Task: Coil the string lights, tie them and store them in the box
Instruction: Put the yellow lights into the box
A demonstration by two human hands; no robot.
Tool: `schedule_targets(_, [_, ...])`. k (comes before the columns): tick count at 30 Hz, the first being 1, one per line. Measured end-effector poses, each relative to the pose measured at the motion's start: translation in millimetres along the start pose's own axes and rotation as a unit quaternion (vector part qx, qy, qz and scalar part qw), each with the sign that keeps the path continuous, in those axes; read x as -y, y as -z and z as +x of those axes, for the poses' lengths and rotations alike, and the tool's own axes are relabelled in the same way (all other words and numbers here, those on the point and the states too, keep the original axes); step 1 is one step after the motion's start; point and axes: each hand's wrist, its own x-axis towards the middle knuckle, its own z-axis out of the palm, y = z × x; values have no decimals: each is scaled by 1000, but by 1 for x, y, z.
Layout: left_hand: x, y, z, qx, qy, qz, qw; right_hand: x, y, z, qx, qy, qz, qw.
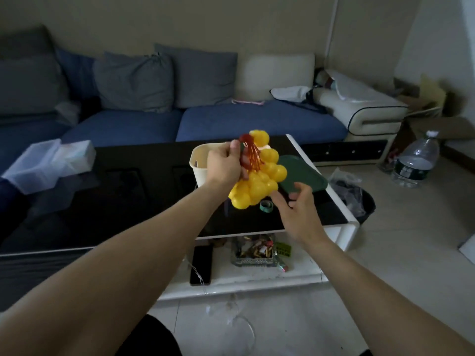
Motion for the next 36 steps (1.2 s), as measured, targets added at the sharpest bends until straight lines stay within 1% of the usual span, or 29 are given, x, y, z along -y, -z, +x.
schedule_targets(2, [-18, -3, 20, -5, -59, 18, 998, -4, 2, 3, 22, -15, -47, 999])
schedule_targets(4, [-32, -6, 40, -16, -92, 46, 995, -8, 3, 3, 46, -27, -95, 994])
schedule_targets(9, [-57, -11, 80, -76, -131, 129, 980, -10, 2, 4, 59, -28, -117, 991])
schedule_targets(11, [-61, -11, 90, -81, -145, 154, 974, -11, 2, 7, 73, -35, -122, 989])
schedule_targets(14, [-59, -11, 97, -56, -154, 185, 969, -14, 0, 9, 85, -44, -136, 986])
schedule_targets(16, [-48, -10, 104, -41, -149, 232, 961, -15, -2, 11, 85, -39, -140, 986])
schedule_targets(19, [-17, -8, 115, 50, -93, 366, 925, -14, -4, 16, 79, -26, -139, 987])
schedule_targets(21, [13, -6, 116, 100, -38, 422, 900, -14, -6, 19, 78, -21, -140, 987])
schedule_targets(23, [37, -4, 114, 108, -16, 427, 898, -14, -8, 17, 82, -17, -140, 987])
schedule_targets(25, [52, -2, 116, 85, -17, 420, 903, -15, -10, 16, 92, -12, -142, 985])
schedule_targets(28, [54, 0, 127, 47, -30, 415, 908, -18, -13, 15, 94, -5, -137, 986])
schedule_targets(32, [45, -7, 138, 55, -37, 442, 894, -20, -13, 17, 93, -15, -127, 987])
schedule_targets(34, [44, -13, 142, 50, -64, 443, 893, -20, -15, 18, 93, -13, -126, 988])
schedule_targets(36, [42, -19, 146, 17, -102, 435, 894, -20, -17, 19, 96, -8, -124, 988])
